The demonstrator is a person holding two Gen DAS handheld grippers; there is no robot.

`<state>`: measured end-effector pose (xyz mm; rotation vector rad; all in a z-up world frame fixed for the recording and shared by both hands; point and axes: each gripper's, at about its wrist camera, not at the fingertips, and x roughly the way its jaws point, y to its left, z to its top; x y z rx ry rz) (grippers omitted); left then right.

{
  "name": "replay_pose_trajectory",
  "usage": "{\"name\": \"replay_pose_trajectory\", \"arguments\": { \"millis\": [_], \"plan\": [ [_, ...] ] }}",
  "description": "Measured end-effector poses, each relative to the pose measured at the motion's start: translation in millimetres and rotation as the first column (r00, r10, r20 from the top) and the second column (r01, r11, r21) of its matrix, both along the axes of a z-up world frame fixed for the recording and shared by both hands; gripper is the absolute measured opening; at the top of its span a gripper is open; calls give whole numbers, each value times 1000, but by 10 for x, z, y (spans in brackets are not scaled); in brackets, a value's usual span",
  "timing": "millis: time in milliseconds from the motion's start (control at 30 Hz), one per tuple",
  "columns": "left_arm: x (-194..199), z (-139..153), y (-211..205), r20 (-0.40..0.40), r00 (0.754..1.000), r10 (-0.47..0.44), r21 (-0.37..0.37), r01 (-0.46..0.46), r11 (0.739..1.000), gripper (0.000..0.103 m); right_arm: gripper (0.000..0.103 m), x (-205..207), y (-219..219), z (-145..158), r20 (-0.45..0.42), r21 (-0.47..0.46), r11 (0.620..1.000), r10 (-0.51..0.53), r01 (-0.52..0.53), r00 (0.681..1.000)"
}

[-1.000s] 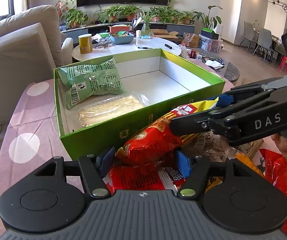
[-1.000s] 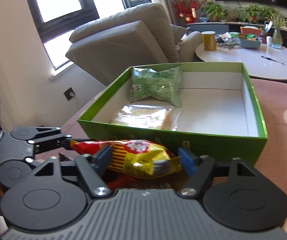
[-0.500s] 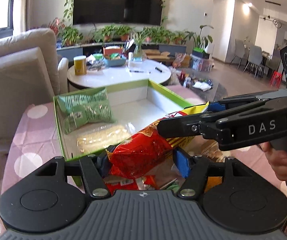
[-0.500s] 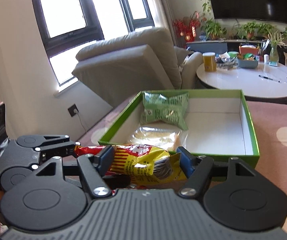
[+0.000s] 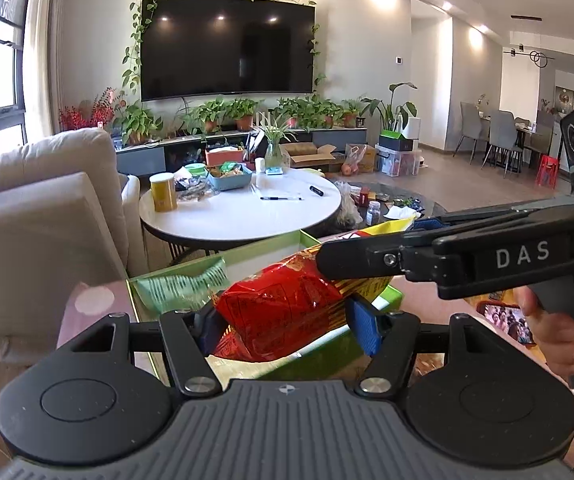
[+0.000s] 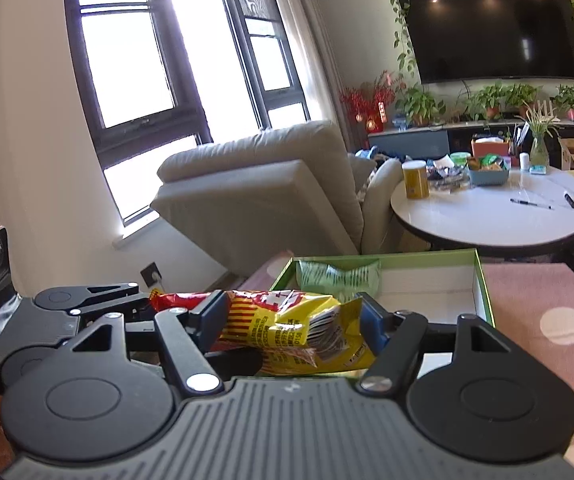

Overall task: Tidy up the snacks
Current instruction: 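Lift the red-and-yellow chip bag with both grippers toward the box, then lower the chip bag into the box and open both grippers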

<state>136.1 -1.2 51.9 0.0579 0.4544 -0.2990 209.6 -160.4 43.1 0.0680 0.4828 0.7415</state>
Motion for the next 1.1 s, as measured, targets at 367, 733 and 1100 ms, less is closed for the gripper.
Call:
{"name": "replay_pose_trajectory", "arguments": {
  "millis": [367, 733, 1100],
  "plan": [
    [416, -77, 168, -35, 999, 23, 23, -22, 1000, 60, 75, 368, 137, -54, -52, 45, 999, -8, 10, 999],
    [859, -315, 324, -108, 993, 39, 52, -33, 998, 60, 76, 739, 313, -314, -131, 20, 1000, -15, 18, 991],
    [1145, -547, 369, -170, 984, 50, 74, -38, 997, 61, 76, 1008, 397, -526, -202, -5, 1000, -30, 30, 979]
  ]
}}
